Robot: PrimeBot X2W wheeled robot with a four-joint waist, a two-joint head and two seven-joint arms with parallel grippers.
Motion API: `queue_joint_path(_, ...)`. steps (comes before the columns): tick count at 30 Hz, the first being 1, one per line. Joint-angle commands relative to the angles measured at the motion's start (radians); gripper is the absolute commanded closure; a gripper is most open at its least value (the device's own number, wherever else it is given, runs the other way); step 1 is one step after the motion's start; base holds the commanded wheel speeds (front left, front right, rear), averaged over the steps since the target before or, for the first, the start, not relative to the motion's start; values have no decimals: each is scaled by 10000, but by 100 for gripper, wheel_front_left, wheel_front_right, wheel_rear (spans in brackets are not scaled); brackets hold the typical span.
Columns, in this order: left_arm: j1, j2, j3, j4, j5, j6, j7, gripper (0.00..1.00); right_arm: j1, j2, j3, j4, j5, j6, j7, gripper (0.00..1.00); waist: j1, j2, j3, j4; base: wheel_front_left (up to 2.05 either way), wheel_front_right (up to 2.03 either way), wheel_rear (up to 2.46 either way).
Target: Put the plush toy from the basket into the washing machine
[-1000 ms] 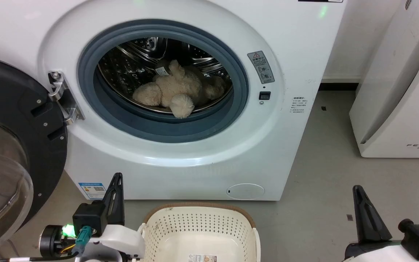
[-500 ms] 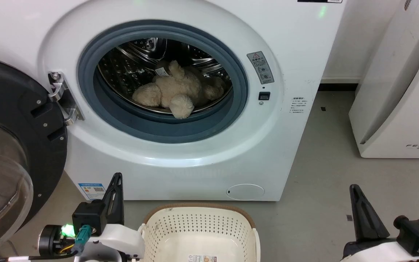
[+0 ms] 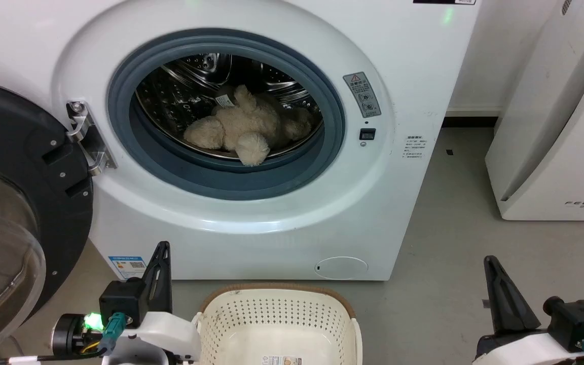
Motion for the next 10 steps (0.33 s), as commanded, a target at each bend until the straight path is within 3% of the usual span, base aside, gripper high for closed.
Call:
queue_joint_path(1,144,-47,28,-102,103,-32,38,100,-149,-1,27,-50,-104,3,42,100,0,0,-1,-1,0,0,0)
queue_joint_path(10,215,-70,62,-306,143,-60,262,100,-211,-1,51,-81,-327,3,267,100,0,0,-16,-19,0,0,0)
